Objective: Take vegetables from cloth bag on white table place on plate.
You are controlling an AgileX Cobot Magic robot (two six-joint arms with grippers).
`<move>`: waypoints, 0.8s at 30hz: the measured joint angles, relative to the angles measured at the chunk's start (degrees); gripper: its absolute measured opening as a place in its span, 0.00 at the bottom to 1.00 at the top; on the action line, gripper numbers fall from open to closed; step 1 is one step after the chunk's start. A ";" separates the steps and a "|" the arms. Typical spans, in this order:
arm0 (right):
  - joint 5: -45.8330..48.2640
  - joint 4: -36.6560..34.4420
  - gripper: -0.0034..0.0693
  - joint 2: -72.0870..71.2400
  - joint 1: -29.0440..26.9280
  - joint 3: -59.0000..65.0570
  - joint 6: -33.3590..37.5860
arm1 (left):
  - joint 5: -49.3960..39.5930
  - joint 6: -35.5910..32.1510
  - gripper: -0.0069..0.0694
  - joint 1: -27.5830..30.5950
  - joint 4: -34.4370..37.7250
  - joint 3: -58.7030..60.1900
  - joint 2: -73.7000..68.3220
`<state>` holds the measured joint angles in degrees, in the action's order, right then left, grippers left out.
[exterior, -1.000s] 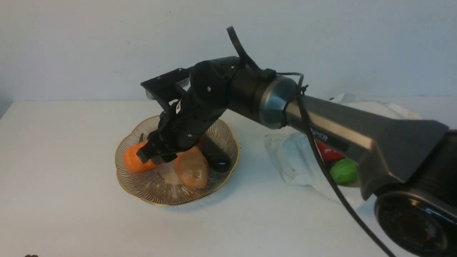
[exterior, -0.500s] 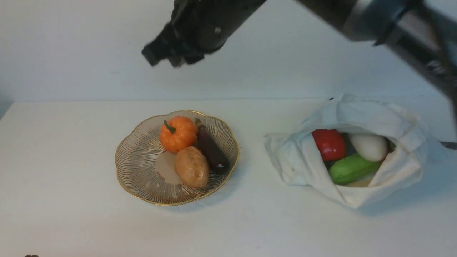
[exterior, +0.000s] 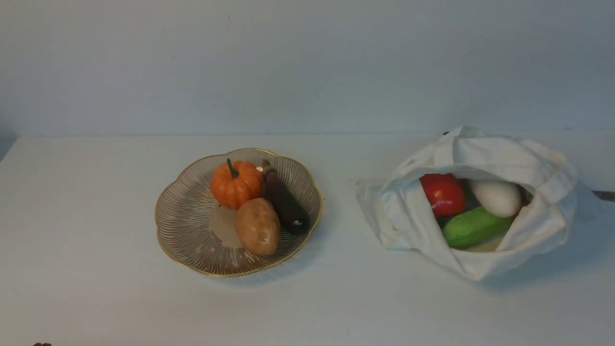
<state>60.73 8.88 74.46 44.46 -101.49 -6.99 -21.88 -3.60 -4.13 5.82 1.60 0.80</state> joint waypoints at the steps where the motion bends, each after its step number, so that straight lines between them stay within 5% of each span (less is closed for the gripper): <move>1: -6.00 1.20 0.03 -5.86 0.00 8.71 -2.09 | 0.00 0.00 0.08 0.00 0.00 0.00 0.00; 12: -31.43 0.77 0.03 -32.32 0.00 44.78 -8.32 | 0.00 0.00 0.08 0.00 0.00 0.00 0.00; 24: -33.81 -2.94 0.03 -40.49 0.00 52.63 -8.77 | 0.00 0.00 0.08 0.00 0.00 0.00 0.00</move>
<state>26.92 5.93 33.98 44.46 -48.86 -15.76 -21.88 -3.60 -4.13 5.82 1.60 0.80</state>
